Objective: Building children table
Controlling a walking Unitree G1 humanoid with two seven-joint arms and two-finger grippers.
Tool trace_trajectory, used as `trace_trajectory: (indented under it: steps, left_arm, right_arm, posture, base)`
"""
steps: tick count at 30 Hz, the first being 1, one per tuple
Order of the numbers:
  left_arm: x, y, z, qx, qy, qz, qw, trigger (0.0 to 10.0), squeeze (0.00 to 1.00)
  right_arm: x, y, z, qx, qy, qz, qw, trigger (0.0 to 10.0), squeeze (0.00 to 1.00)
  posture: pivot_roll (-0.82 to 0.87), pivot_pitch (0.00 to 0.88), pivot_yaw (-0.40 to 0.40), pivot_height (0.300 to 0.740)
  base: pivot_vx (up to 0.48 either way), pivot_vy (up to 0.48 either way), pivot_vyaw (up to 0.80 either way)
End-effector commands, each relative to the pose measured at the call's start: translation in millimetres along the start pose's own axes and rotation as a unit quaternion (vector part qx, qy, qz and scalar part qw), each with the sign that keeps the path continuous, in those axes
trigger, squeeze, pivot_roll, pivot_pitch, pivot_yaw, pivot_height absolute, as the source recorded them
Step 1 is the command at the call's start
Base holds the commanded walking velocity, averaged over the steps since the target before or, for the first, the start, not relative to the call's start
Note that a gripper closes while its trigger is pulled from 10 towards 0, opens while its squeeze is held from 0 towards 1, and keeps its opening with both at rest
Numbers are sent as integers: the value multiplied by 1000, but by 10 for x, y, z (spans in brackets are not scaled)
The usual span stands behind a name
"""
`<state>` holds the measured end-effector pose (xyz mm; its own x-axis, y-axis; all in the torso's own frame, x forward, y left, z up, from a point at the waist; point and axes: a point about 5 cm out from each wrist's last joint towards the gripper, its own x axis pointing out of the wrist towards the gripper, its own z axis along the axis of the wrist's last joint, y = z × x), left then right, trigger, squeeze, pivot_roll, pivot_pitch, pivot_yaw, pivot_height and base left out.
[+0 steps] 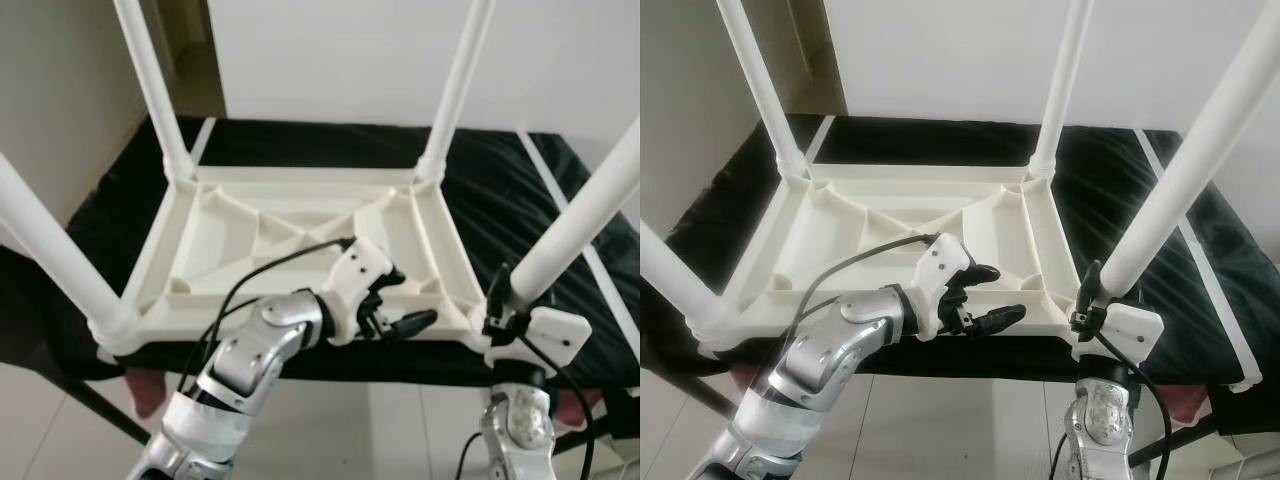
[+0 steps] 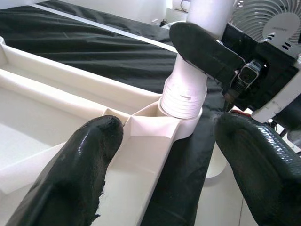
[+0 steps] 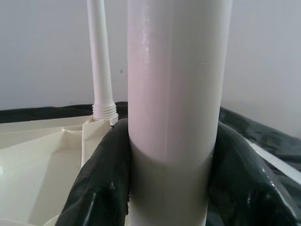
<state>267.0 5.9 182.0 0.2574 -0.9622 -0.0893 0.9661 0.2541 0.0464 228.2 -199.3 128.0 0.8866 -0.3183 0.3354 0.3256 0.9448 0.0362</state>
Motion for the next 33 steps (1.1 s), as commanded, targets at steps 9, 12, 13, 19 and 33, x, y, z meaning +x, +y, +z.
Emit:
trace_trajectory:
  steps: [9, 12, 13, 19, 33]
  left_arm:
    - [-1, -9, 20, 2, 2, -6, 1000, 10000, 0]
    - [1, -6, 23, 3, 2, -6, 1000, 10000, 0]
    - [1, -4, 23, 3, 2, -6, 1000, 10000, 0]
    - [3, 3, 29, 4, 2, -8, 1000, 10000, 0]
    - [-8, 13, 41, 6, 3, -10, 1000, 10000, 0]
  right_arm:
    - [-53, -229, -308, -7, 109, 91, 990, 10000, 0]
    - [0, -294, -242, -22, 101, 155, 983, 10000, 0]
    - [16, -318, -227, -28, 101, 175, 979, 10000, 0]
    - [40, -365, -225, -36, 120, 252, 960, 10000, 0]
    - [61, -554, -356, 19, 170, 293, 941, 10000, 0]
  posture:
    - [-39, 60, 40, 740]
    - [-40, 60, 42, 740]
    - [-42, 59, 44, 740]
    - [-44, 59, 50, 740]
    - [-38, 57, 64, 740]
  base:
    - [0, 0, 0]
    - [0, 0, 0]
    - [0, 0, 0]
    - [0, 0, 0]
    - [0, 0, 0]
